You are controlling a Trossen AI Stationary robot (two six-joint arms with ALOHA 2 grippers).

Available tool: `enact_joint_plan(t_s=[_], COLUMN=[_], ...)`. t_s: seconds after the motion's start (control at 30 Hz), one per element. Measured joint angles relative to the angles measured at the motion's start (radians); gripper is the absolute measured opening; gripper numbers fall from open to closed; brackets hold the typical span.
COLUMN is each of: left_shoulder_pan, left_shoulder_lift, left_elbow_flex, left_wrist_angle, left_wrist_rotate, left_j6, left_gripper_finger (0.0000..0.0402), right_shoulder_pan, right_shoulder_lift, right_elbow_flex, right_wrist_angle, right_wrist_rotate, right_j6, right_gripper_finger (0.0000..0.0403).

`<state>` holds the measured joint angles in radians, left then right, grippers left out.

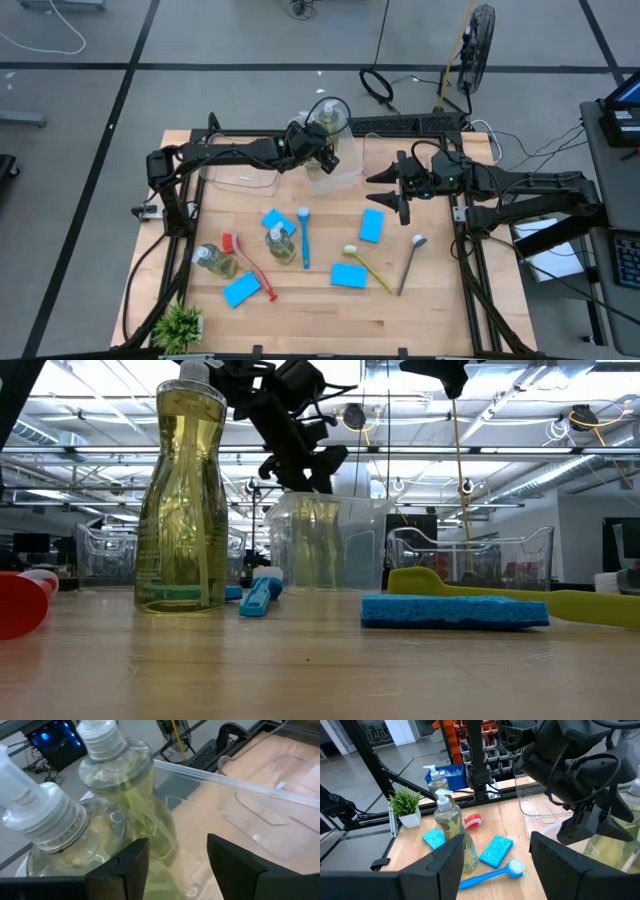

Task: Pick & Place Kitchen Sink Supplies
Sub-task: Put the yellow soap dispenser into the white bin

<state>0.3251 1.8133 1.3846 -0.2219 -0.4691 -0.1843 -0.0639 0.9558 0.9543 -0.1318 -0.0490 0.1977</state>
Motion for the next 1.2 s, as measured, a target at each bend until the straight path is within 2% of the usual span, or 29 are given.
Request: enact_joint_plan(t_s=[0.2, 0.43, 0.67, 0.77, 0.97, 1.2], left_shoulder_pan=[-0.022, -0.057, -0.086, -0.106, -0.121, -0.092], left_shoulder_lift=[0.0, -0.011, -0.039, -0.089, -0.168, -0.146], left_elbow_flex=[0.0, 0.0, 0.0, 0.0, 0.001, 0.001], left_wrist_angle=[0.0, -0.017, -0.02, -0.028, -0.033, -0.071], left_wrist_rotate=[0.031, -0.038, -0.057, -0.06, -0.169, -0.119], left_j6=[-0.013, -0.065, -0.092, -0.086, -0.073, -0.163], left_gripper_finger=[0.0203, 0.0211, 0.0256, 0.0279, 0.0313, 0.0344], right_shoulder_pan=[0.0, 0.0, 0.0, 0.0, 0.0, 0.0], right_shoulder_lift=[0.0, 0.0, 0.0, 0.0, 0.0, 0.0], right_elbow_flex=[0.0, 0.0, 0.0, 0.0, 0.0, 0.0], right_wrist_angle=[0.0, 0.0, 0.0, 0.0, 0.008, 0.033], right_wrist_rotate=[0.0, 0.0, 0.0, 0.0, 0.0, -0.002], right_j6=[0.0, -0.001, -0.001, -0.006, -0.027, -0.031], right_gripper_finger=[0.021, 0.021, 0.021, 0.021, 0.021, 0.021])
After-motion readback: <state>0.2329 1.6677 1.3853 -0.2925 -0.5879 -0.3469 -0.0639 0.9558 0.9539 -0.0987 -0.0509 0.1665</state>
